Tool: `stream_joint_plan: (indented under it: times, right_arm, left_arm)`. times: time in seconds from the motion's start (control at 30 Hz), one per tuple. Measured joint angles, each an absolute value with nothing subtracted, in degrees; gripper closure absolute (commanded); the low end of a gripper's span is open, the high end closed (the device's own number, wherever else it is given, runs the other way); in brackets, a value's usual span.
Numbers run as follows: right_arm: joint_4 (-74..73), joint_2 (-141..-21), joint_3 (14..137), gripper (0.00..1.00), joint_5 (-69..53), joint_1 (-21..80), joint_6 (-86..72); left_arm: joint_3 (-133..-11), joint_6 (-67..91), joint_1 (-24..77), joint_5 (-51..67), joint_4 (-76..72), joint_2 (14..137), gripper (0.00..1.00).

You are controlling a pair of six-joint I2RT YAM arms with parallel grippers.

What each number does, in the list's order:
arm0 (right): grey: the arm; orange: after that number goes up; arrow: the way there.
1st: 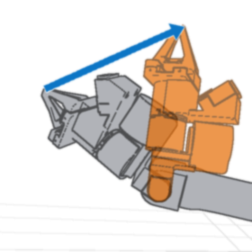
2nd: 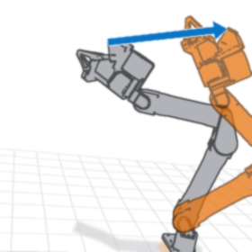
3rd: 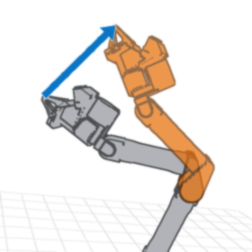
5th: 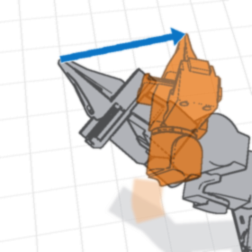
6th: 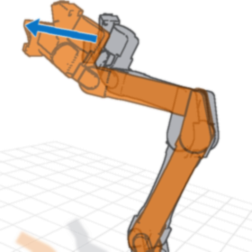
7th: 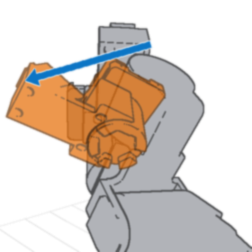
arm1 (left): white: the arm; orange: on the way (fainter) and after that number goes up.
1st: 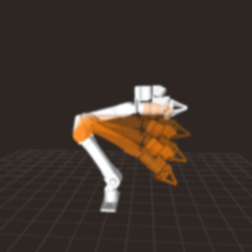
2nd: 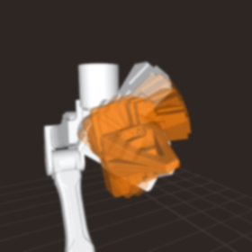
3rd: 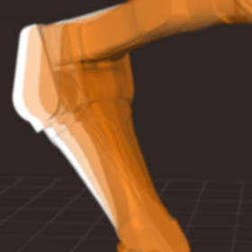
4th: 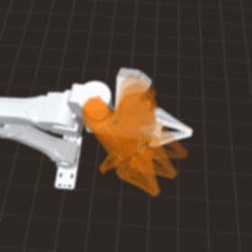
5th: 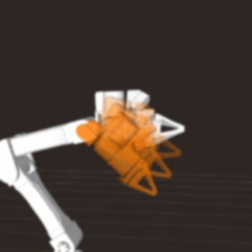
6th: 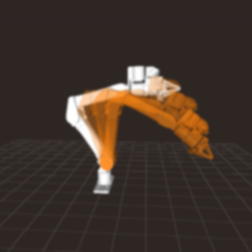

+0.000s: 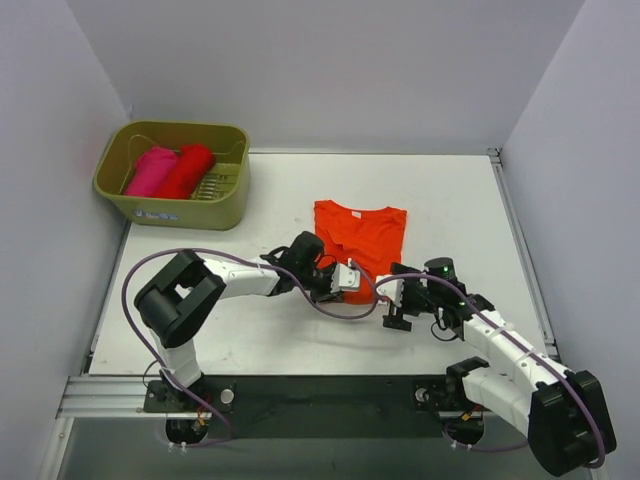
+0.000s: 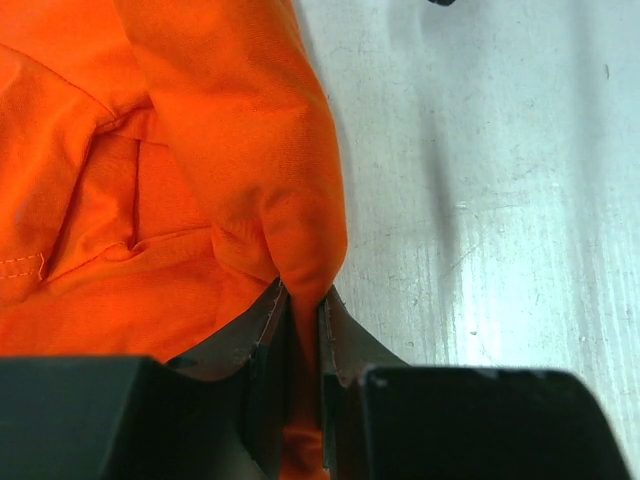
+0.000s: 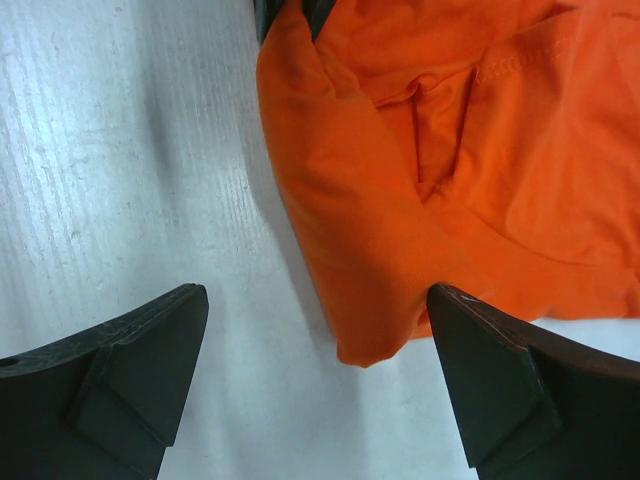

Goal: Roll the t-shirts
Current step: Roll the T-shirt to the center of the board.

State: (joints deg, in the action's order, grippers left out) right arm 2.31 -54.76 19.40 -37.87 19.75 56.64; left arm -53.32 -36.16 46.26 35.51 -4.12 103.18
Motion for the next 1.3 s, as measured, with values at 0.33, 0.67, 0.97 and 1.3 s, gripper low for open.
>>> stream_joint_plan:
  times: [0.33, 0.67, 0.97, 1.3]
  right_arm:
    - [-8.0, -52.0, 27.8, 0.06, -40.3, 20.1, 61.3]
    - [-6.1, -61.4, 26.2, 0.09, -41.6, 21.1, 63.4]
    - [-3.3, -70.7, 27.7, 0.7, -40.5, 22.6, 64.1]
    - [-12.1, -71.9, 33.8, 0.97, -37.7, 24.4, 59.8]
  left_arm:
    - [-54.2, -36.2, 46.3, 36.9, -2.3, 103.2, 0.86]
    - [-54.1, -36.0, 45.7, 37.6, -2.4, 103.2, 0.86]
    - [-53.7, -34.9, 45.1, 38.1, -2.8, 103.2, 0.86]
    - [-56.4, -35.0, 43.0, 42.5, 2.0, 103.2, 0.85]
